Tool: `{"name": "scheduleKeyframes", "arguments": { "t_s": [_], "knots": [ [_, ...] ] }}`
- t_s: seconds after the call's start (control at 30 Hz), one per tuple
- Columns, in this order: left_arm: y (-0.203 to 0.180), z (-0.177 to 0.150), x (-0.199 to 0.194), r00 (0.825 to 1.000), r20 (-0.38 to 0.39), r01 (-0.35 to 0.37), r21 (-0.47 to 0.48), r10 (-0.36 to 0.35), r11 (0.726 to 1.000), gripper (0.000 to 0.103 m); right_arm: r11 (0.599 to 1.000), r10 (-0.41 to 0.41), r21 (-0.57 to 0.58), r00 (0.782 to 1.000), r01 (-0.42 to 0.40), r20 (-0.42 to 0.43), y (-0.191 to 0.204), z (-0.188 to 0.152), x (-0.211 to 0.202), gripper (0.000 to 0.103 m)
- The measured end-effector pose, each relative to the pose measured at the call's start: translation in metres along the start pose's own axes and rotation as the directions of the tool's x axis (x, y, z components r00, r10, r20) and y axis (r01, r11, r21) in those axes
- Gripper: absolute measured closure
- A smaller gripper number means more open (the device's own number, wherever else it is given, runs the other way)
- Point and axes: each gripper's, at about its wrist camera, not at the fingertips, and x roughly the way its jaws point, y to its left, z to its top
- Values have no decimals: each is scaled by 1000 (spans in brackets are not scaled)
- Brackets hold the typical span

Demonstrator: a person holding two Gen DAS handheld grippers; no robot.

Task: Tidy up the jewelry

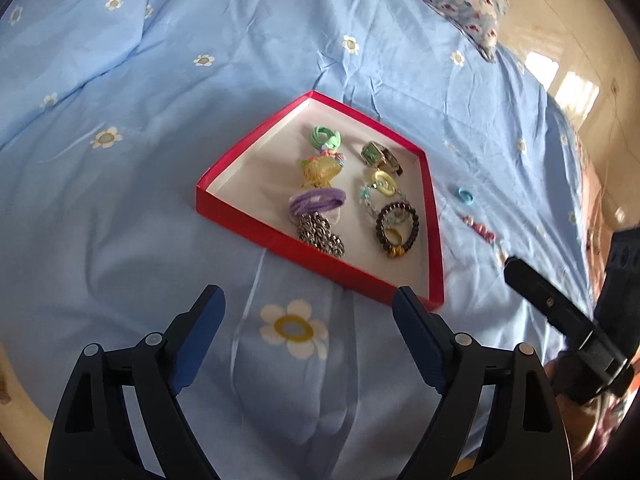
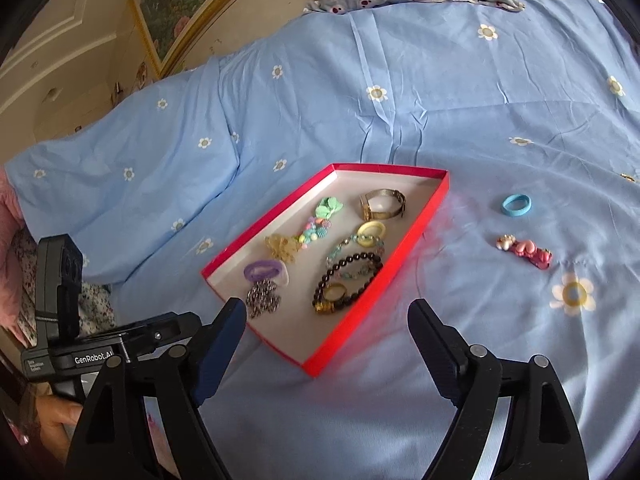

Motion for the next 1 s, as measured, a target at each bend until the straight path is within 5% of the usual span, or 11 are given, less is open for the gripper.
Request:
{"name": "scheduleKeyframes", "arguments": {
  "t_s": [0.2, 0.3, 0.4, 1.0],
  "knots": [
    [-21, 8, -31, 996, 72, -52, 104, 44, 993, 9, 994, -13, -106, 999, 17, 34, 14, 20, -28, 18],
    [-29, 24, -49, 987, 151, -84, 151, 61, 985, 0, 976, -28, -214, 998, 40, 57, 29, 44, -43, 0],
    [-35, 31, -48, 972, 191, -171, 193, 134, 966, 0, 959, -71, -271, 995, 86, 66, 39, 58, -51, 0],
    [-17, -10, -11, 964, 102, -258, 153, 245, 954, 0, 970, -140, -208, 989, 128, -44, 24, -9, -3, 0]
  ]
}}
